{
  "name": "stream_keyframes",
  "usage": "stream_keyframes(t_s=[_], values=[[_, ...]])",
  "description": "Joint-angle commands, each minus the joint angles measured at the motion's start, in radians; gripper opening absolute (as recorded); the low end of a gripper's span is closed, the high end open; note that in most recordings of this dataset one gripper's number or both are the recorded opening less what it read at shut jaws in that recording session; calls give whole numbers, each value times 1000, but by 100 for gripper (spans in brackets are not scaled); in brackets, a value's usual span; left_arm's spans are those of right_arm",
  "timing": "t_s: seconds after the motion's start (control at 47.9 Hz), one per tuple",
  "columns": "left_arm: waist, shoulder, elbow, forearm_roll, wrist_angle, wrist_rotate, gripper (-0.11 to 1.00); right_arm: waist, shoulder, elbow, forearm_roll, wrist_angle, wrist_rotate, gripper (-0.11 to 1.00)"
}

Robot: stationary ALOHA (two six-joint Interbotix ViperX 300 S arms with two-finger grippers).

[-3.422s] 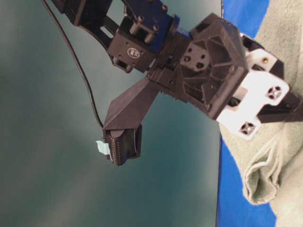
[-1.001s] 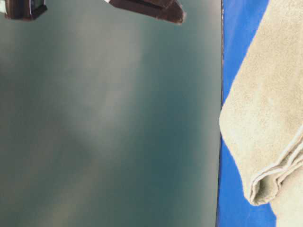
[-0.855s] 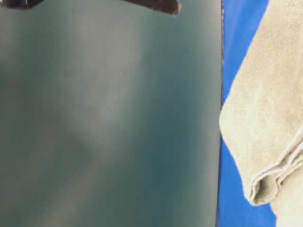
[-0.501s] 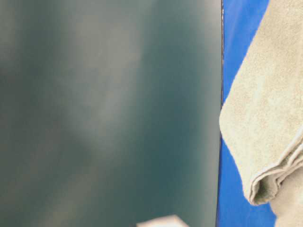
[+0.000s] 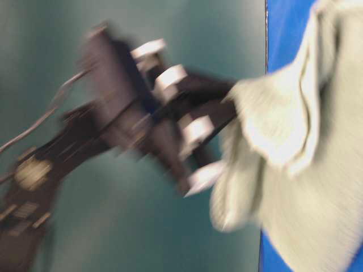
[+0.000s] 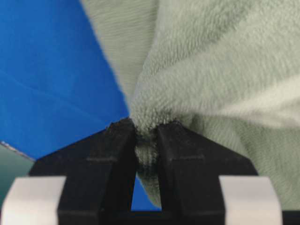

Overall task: Fold a bath towel.
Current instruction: 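Grasp the lower end with the left gripper and fold it up over the top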

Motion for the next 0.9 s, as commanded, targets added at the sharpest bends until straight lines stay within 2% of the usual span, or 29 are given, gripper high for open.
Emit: stream_keyframes(t_s=[0.0, 0.146, 0.23, 0.334, 0.48, 0.542, 0.647, 0.709, 0.772, 0.876], values=[[6, 43, -81, -81, -37, 8, 9, 3, 0, -5, -5, -18, -2, 67], [8, 63, -114, -264, -100, 31, 9, 2, 0, 3, -8, -25, -2, 67], [8, 61, -110, -328, -118, 35, 9, 3, 0, 5, -20, -28, -2, 67], [3, 58, -97, -330, -127, 31, 9, 3, 0, 5, -34, -40, -2, 67], [11, 54, -91, -334, -155, -35, 13, 2, 0, 5, -37, -69, 0, 67], [12, 54, -91, -336, -192, -95, 29, 2, 0, 5, -37, -78, 2, 67], [9, 51, -86, -334, -244, -252, 61, 3, 0, 3, -34, -78, 3, 67], [5, 41, -77, -333, -242, -321, 78, 3, 0, 5, -34, -78, 3, 67], [0, 26, -66, -331, -249, -385, 87, 2, -2, 3, -34, -80, 3, 67], [-5, -8, -34, -331, -275, -468, 87, 3, -3, 3, -35, -83, 3, 67]])
